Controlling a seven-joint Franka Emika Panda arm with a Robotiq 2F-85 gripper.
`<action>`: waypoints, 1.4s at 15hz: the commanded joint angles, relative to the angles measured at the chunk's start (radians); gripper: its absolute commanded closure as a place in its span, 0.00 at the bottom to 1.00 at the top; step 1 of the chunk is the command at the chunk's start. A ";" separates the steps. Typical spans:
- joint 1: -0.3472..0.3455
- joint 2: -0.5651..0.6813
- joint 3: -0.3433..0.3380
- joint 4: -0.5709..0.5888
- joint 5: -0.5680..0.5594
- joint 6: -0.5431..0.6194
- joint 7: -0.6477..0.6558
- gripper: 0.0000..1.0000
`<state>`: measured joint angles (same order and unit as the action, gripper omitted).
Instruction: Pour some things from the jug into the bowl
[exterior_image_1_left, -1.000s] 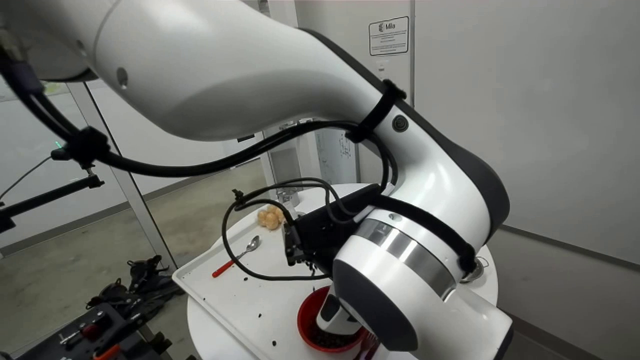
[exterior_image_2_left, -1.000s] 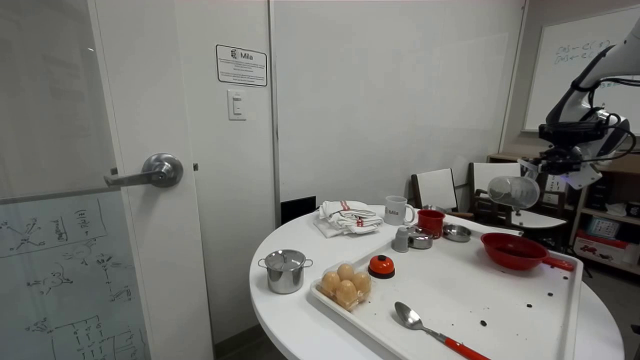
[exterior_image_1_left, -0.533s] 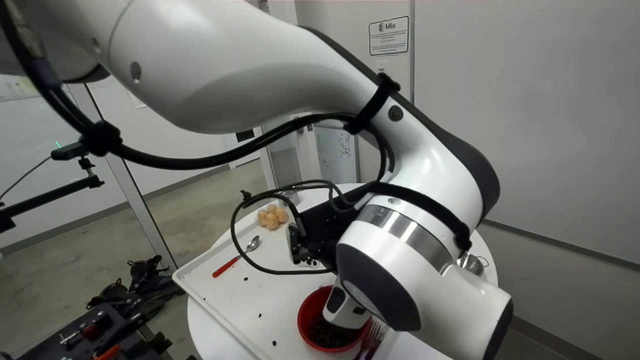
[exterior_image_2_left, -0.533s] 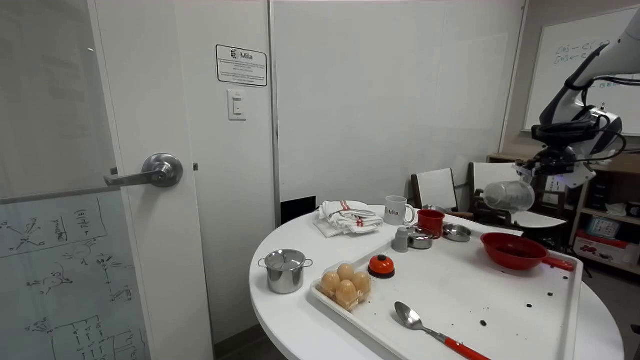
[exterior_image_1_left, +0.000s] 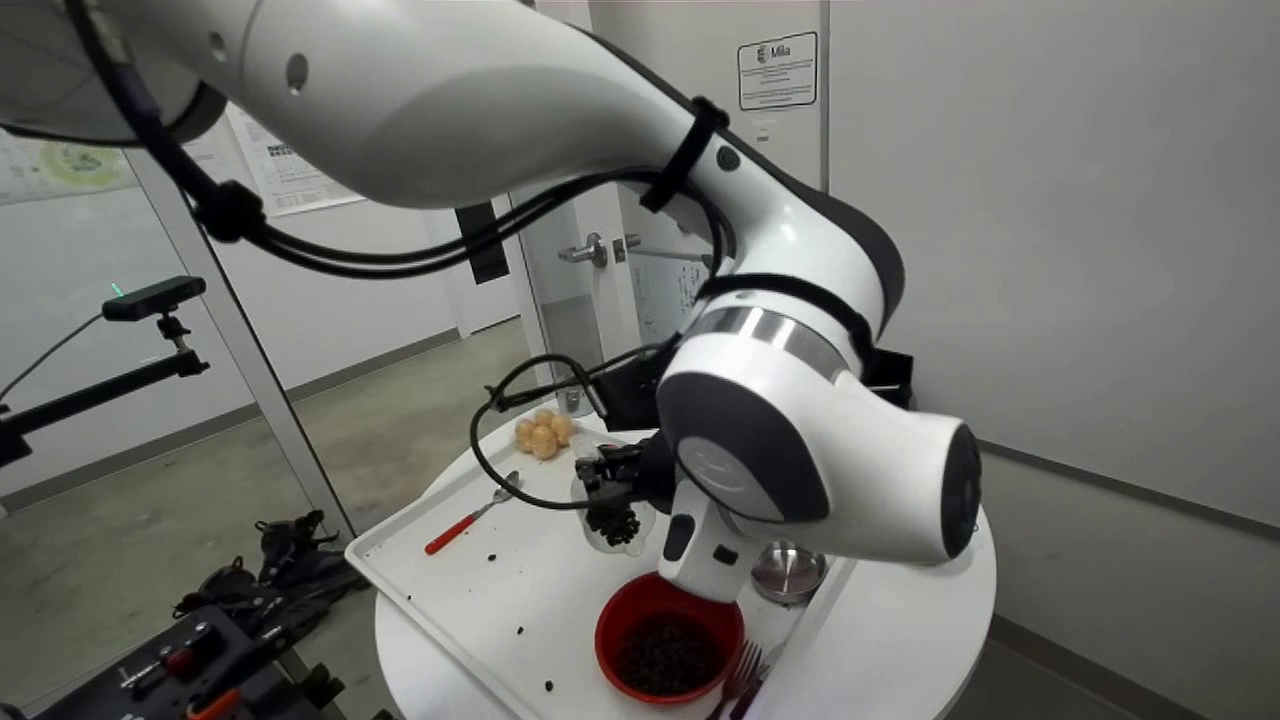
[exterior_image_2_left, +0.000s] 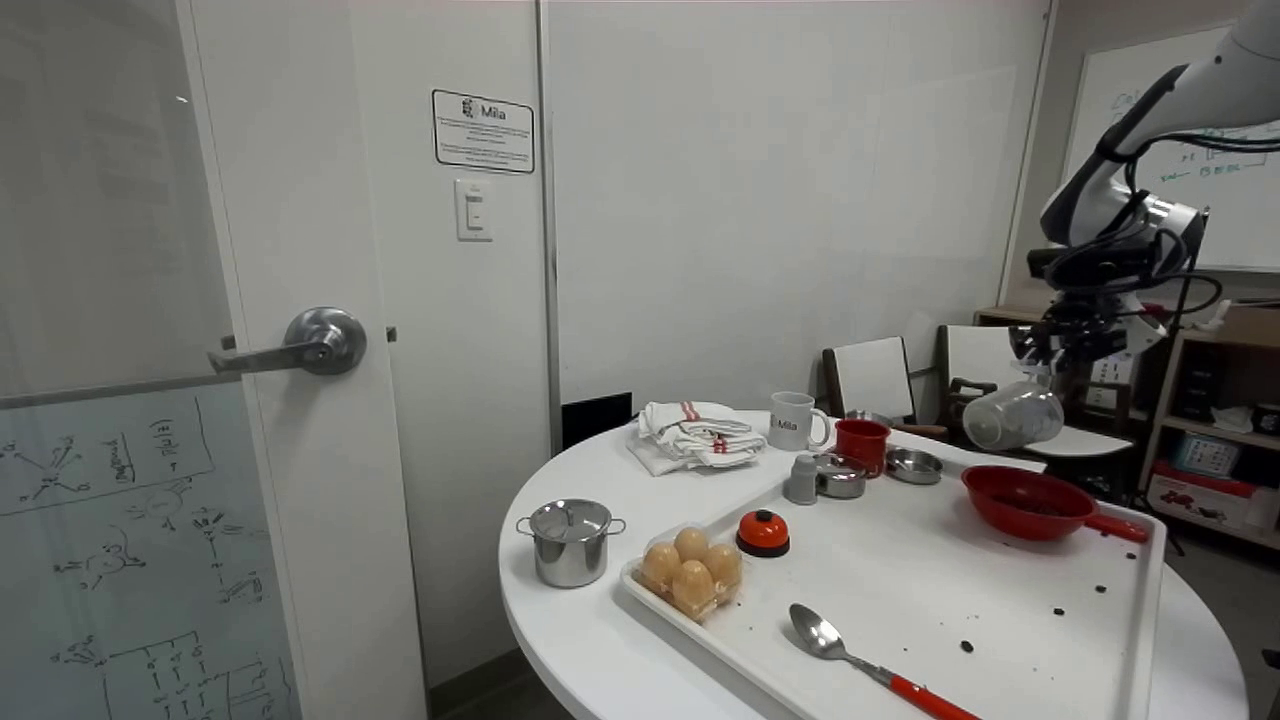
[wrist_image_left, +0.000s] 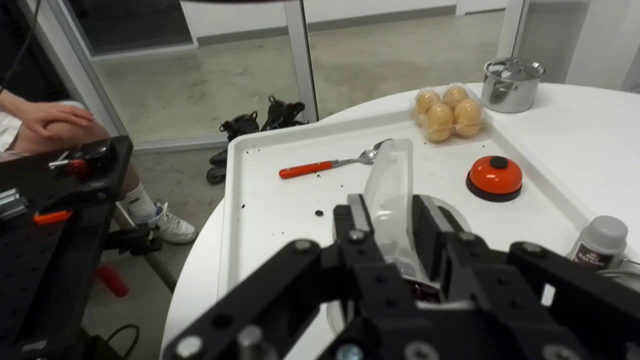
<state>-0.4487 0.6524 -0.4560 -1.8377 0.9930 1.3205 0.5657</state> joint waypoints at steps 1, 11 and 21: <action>0.094 -0.105 -0.019 -0.052 -0.107 0.120 0.065 0.93; 0.360 -0.293 0.102 -0.187 -0.448 0.633 0.415 0.93; 0.503 -0.215 0.182 -0.275 -0.907 0.961 0.911 0.93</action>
<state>0.0343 0.4218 -0.2743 -2.0910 0.1878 2.2383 1.3683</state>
